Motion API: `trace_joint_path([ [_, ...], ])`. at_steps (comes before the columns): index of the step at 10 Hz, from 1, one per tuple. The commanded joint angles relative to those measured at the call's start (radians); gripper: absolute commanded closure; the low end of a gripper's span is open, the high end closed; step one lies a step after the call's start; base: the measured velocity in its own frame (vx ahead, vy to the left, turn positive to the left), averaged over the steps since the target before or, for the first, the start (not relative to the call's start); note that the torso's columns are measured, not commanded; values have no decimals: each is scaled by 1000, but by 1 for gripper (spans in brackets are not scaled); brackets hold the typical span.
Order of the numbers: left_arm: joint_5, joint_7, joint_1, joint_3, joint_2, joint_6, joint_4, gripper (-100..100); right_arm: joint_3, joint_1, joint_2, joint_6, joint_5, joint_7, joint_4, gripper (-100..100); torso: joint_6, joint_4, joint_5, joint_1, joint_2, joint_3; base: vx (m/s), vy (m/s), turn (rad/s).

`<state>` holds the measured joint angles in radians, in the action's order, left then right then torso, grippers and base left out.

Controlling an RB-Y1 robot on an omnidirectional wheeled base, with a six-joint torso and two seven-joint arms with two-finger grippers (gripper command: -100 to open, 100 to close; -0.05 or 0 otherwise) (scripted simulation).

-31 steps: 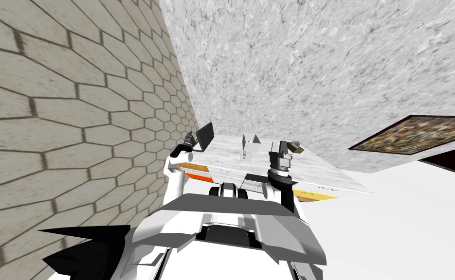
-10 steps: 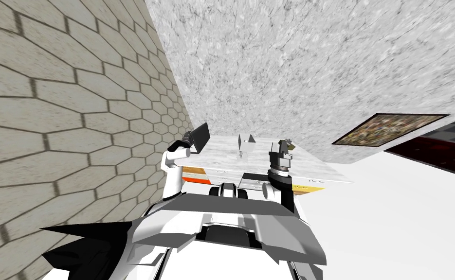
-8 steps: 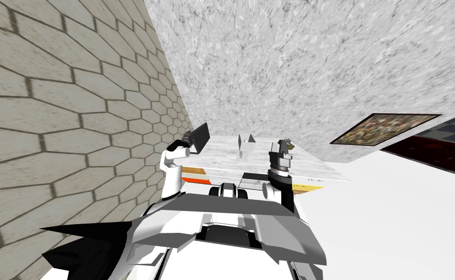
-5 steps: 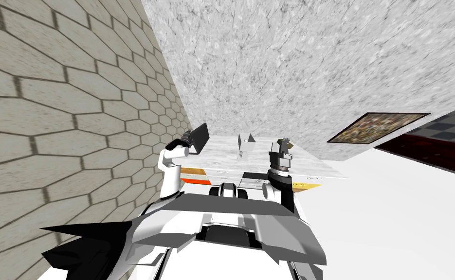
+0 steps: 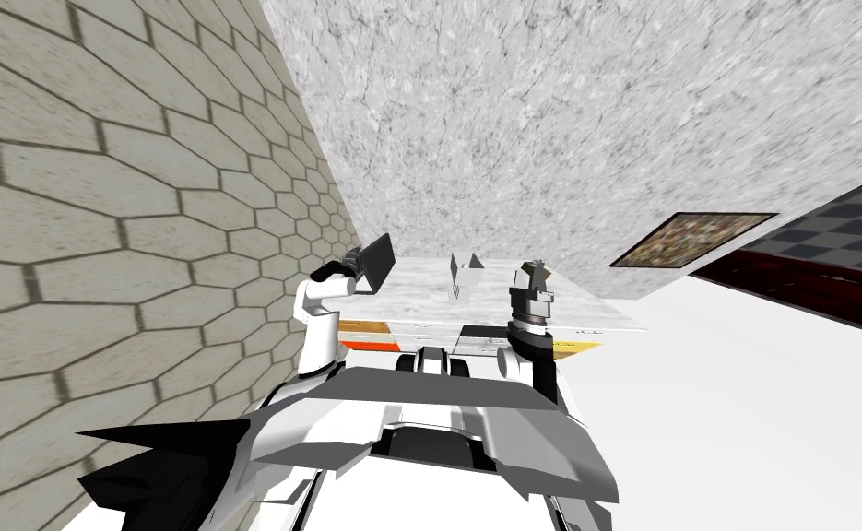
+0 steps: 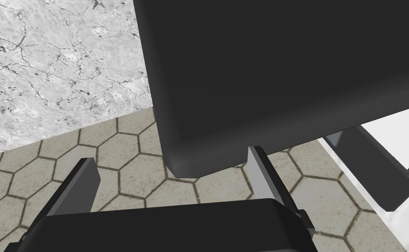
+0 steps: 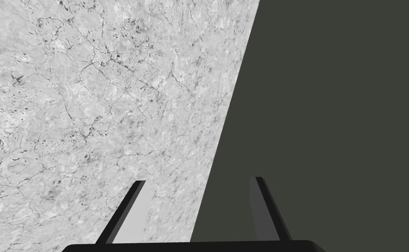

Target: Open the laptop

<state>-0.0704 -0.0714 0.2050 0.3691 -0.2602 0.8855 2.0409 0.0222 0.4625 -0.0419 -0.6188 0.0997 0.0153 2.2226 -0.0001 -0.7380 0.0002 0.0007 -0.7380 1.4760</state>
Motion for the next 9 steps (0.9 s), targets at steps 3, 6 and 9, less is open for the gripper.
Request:
trace_joint_path([
  [3, 4, -35, 3, -10, -42, 87, 29, -100, 0, 0, 0, 0, 0, 0, 0, 0, 0, 0, 0, -1, 0, 0, -3, 34, -62],
  [6, 7, -58, 5, -16, -69, 143, 51, -100, 0, 0, 0, 0, 0, 0, 0, 0, 0, 0, 0, 0, 0, 0, -6, 35, -59],
  [9, 10, -79, 7, -23, -95, 195, 68, -100, 0, 0, 0, 0, 0, 0, 0, 0, 0, 0, 0, -1, 0, 0, -5, 34, -56],
])
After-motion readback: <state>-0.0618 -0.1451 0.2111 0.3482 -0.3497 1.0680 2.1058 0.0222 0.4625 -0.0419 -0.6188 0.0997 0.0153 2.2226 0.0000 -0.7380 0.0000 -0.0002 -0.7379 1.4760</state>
